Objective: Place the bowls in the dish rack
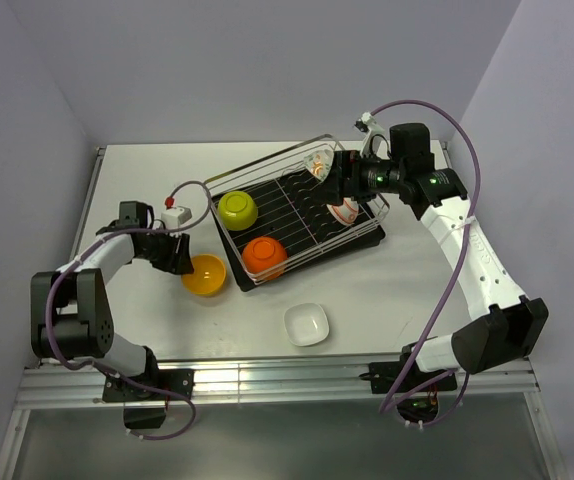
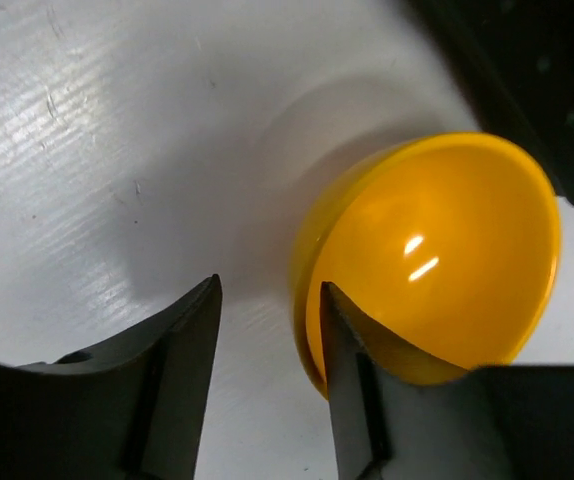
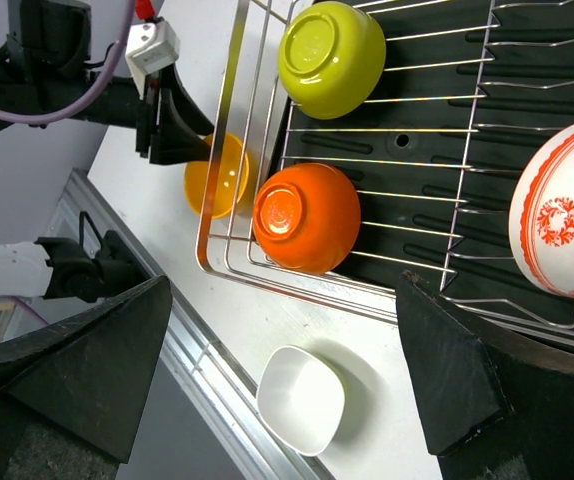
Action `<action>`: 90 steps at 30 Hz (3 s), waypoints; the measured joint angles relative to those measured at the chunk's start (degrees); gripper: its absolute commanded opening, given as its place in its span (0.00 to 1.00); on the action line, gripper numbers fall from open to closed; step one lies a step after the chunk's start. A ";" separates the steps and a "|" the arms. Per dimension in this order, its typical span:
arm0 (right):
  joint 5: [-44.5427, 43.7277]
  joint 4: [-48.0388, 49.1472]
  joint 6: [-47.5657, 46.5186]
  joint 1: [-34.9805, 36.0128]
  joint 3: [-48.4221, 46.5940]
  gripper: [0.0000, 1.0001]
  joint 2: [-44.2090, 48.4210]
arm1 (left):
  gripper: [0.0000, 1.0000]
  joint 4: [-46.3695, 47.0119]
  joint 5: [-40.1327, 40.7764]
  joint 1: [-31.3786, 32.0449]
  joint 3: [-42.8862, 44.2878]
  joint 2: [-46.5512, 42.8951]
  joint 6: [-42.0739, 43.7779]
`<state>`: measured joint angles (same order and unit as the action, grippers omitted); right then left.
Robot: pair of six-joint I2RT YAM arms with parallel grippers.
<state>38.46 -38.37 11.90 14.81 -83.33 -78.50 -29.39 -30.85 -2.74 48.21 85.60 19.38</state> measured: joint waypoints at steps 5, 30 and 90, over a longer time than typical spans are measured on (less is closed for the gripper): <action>-0.11 0.00 -0.02 0.00 0.07 1.00 0.00 | 0.22 0.28 1.36 0.00 -1.11 0.15 -0.37; -1.68 0.04 0.31 0.04 -5.11 1.00 0.48 | 0.00 -8.20 12.41 15.15 35.28 -11.23 -11.37; -24.22 1.60 -4.74 3.32 2.32 0.00 -0.81 | 0.91 -11.63 44.96 52.83 65.83 19.65 -33.88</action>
<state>14.24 -36.77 7.16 18.13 -81.01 -79.31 -41.01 14.11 50.09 114.04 105.25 -14.50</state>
